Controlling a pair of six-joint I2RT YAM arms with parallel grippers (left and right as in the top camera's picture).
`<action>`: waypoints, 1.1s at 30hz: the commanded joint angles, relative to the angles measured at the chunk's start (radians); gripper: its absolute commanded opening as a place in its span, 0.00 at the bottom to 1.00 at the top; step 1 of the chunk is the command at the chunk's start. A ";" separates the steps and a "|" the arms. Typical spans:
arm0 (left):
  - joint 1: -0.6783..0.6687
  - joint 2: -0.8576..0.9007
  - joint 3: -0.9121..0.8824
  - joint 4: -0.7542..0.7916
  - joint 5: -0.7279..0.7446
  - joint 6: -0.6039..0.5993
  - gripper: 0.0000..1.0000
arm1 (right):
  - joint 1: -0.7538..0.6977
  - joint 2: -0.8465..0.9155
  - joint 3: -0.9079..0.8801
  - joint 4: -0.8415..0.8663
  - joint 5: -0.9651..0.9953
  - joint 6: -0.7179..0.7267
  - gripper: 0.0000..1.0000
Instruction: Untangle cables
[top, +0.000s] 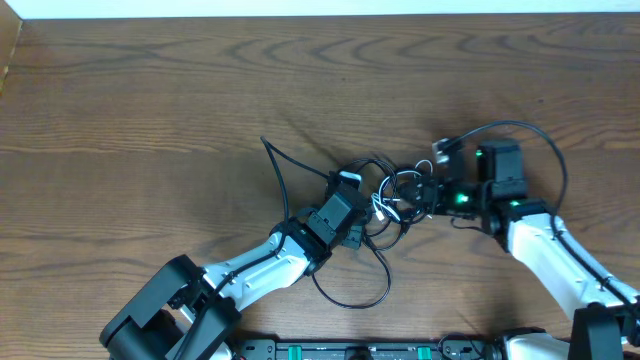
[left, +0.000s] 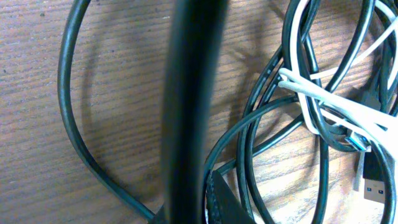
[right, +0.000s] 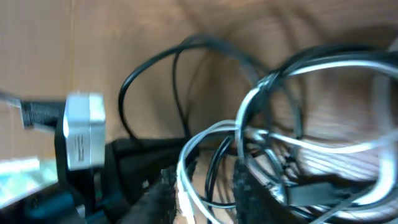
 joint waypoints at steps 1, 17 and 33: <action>0.000 0.005 0.013 -0.009 -0.017 -0.009 0.08 | 0.058 0.001 0.008 -0.001 0.008 -0.047 0.33; 0.000 0.005 0.013 -0.010 -0.017 -0.008 0.08 | 0.246 0.003 0.008 -0.209 0.240 -0.054 0.01; 0.000 0.005 0.013 -0.010 -0.018 -0.008 0.07 | 0.227 -0.025 0.034 -0.422 0.240 -0.121 0.04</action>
